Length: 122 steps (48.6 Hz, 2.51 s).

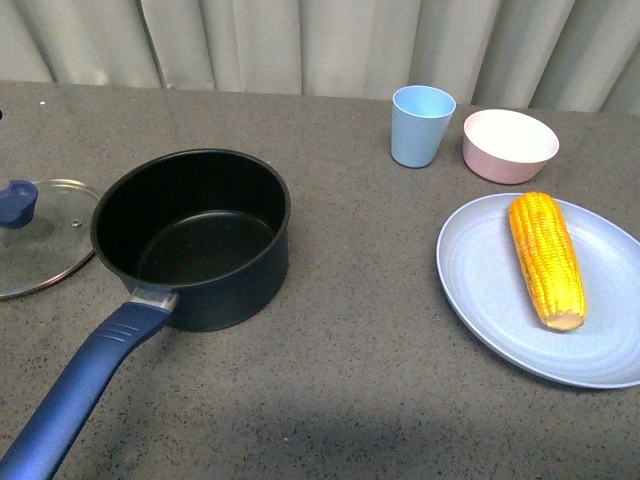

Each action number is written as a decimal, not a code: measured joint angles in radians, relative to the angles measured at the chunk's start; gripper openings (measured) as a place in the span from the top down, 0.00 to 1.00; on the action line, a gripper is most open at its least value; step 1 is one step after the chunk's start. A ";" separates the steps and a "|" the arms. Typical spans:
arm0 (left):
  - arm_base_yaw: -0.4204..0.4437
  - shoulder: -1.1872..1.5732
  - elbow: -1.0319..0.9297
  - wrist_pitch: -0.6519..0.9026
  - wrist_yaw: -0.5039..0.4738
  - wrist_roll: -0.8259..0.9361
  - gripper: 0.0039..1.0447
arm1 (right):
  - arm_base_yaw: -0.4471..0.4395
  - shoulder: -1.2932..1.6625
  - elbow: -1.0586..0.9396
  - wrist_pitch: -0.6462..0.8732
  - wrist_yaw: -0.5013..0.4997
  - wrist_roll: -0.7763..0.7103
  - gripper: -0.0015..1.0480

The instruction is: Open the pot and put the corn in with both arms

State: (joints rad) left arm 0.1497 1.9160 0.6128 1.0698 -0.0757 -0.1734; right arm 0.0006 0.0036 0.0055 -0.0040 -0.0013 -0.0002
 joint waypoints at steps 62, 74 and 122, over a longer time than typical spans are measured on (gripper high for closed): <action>-0.148 -1.093 -0.586 -0.287 0.076 0.166 0.96 | 0.000 0.000 0.000 0.000 0.000 0.000 0.09; -0.148 -1.294 -0.593 -0.460 0.076 0.166 0.96 | 0.000 0.000 0.000 0.000 0.000 0.000 0.09; -0.148 -1.860 -0.593 -1.044 0.076 0.166 0.96 | 0.000 0.000 0.000 0.000 0.000 0.000 0.09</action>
State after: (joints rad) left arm 0.0013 0.0563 0.0196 0.0261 -0.0002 -0.0074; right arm 0.0006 0.0036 0.0055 -0.0040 -0.0013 -0.0002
